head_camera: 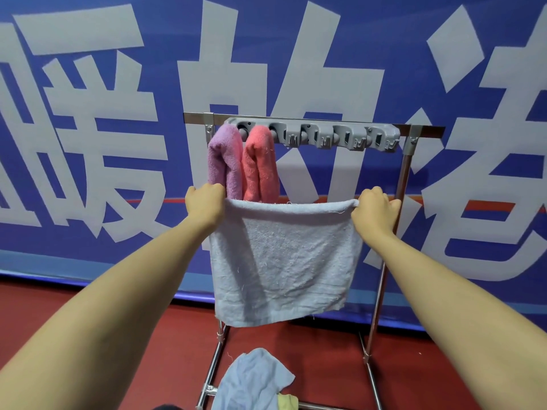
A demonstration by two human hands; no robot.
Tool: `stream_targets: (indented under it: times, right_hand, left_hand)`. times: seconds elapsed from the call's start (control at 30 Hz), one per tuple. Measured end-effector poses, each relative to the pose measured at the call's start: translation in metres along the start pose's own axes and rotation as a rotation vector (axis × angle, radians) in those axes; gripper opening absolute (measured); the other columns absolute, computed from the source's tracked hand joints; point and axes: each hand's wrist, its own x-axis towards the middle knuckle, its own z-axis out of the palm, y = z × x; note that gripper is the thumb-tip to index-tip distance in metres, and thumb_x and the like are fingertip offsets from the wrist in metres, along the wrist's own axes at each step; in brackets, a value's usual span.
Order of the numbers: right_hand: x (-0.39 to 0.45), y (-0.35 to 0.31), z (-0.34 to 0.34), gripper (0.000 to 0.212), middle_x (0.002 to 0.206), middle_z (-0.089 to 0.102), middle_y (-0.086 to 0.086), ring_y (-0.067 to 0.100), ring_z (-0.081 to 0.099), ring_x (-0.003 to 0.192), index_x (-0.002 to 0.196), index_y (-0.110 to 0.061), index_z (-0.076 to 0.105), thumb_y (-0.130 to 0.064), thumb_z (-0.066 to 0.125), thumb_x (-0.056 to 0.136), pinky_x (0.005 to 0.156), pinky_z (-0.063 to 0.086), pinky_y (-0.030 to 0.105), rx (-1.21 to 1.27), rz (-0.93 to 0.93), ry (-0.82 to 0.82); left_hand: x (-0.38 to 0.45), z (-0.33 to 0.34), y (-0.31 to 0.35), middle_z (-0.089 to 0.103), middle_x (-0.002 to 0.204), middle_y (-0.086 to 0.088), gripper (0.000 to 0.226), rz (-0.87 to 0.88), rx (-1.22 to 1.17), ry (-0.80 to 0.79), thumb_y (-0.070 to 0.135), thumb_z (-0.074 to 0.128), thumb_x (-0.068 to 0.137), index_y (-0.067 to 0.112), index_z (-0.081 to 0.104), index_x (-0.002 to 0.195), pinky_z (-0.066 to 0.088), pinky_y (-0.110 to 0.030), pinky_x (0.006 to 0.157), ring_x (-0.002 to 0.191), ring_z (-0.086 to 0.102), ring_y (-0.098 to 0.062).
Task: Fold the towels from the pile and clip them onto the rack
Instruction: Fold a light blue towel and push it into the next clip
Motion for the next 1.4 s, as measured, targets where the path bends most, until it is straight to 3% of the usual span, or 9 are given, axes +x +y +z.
stream_targets:
  times: [0.17,0.63,0.73,0.8,0.9,1.0,1.17,1.3,1.4]
  right_hand:
    - [-0.002,-0.002,0.004,0.016,0.104,0.06,0.013,0.029,0.057,0.095,0.103,-0.005,0.061,-0.01,0.06,0.088,0.081,0.044,0.039,0.098,0.0,0.005]
    - [-0.009,0.003,0.011,0.018,0.105,0.06,0.016,0.031,0.059,0.094,0.103,-0.002,0.066,-0.004,0.055,0.089,0.081,0.052,0.041,0.093,-0.005,-0.044]
    - [-0.01,0.006,0.014,0.018,0.099,0.063,0.014,0.03,0.06,0.09,0.1,-0.004,0.066,-0.001,0.052,0.09,0.08,0.05,0.04,0.078,-0.005,-0.07]
    - [-0.011,0.007,0.016,0.021,0.093,0.066,0.012,0.031,0.06,0.087,0.098,-0.008,0.065,0.002,0.048,0.09,0.079,0.046,0.038,0.081,-0.002,-0.074]
    - [-0.015,0.011,0.022,0.023,0.094,0.067,0.012,0.032,0.059,0.089,0.105,-0.011,0.06,0.001,0.045,0.092,0.085,0.04,0.039,0.135,0.015,-0.032]
    - [-0.021,0.016,0.027,0.026,0.096,0.061,0.014,0.032,0.049,0.094,0.11,-0.015,0.058,-0.005,0.039,0.096,0.082,0.035,0.036,0.232,0.063,0.025]
    - [-0.029,0.005,0.03,0.037,0.106,0.061,0.002,0.028,0.048,0.102,0.101,-0.019,0.065,-0.001,0.034,0.094,0.077,0.023,0.029,0.534,0.011,-0.039]
    - [-0.037,-0.011,0.019,0.029,0.101,0.069,0.004,0.02,0.059,0.095,0.098,-0.011,0.071,0.001,0.046,0.088,0.084,0.044,0.022,0.825,-0.121,-0.121]
    - [-0.042,-0.026,0.008,0.024,0.09,0.069,0.004,0.012,0.06,0.081,0.091,-0.009,0.071,0.003,0.052,0.085,0.067,0.043,0.007,0.913,-0.199,-0.175]
  left_hand:
    - [-0.003,0.005,-0.005,0.063,0.087,-0.014,0.034,-0.008,-0.011,-0.012,-0.012,0.044,0.074,0.013,0.028,0.058,0.029,-0.032,0.072,0.073,0.046,-0.032]
    - [-0.005,0.007,-0.009,0.065,0.086,-0.016,0.034,0.0,0.018,-0.031,-0.01,0.045,0.075,0.012,0.027,0.057,0.029,-0.032,0.069,0.076,0.054,-0.035]
    - [-0.008,0.009,-0.006,0.065,0.092,-0.016,0.021,0.006,0.058,-0.03,-0.009,0.047,0.078,0.006,0.043,0.064,0.033,-0.034,0.073,0.089,0.056,-0.035]
    - [-0.008,0.01,-0.006,0.059,0.101,-0.014,0.014,0.018,0.107,0.002,-0.005,0.049,0.081,0.002,0.061,0.085,0.035,-0.035,0.078,0.098,0.05,-0.033]
    - [-0.009,0.017,-0.008,0.061,0.092,-0.009,0.021,0.049,0.14,0.049,-0.001,0.049,0.081,0.009,0.066,0.09,0.033,-0.034,0.079,0.09,0.049,-0.029]
    - [-0.012,0.022,-0.006,0.066,0.078,-0.01,0.028,0.033,0.003,0.056,-0.002,0.045,0.077,0.013,0.067,0.087,0.028,-0.033,0.075,0.072,0.051,-0.03]
    - [-0.017,0.023,0.016,0.07,0.082,-0.017,0.022,0.043,-0.407,0.107,0.011,0.044,0.081,0.009,0.066,0.084,0.037,-0.033,0.064,0.075,0.058,-0.04]
    - [-0.025,0.017,0.043,0.068,0.073,-0.009,0.026,0.089,-0.663,0.062,0.027,0.048,0.08,0.008,0.064,0.076,0.05,-0.037,0.068,0.072,0.061,-0.031]
    - [-0.028,0.019,0.059,0.071,0.086,-0.01,0.015,0.156,-0.751,0.068,0.009,0.053,0.087,0.006,0.068,0.087,0.05,-0.039,0.075,0.082,0.063,-0.03]
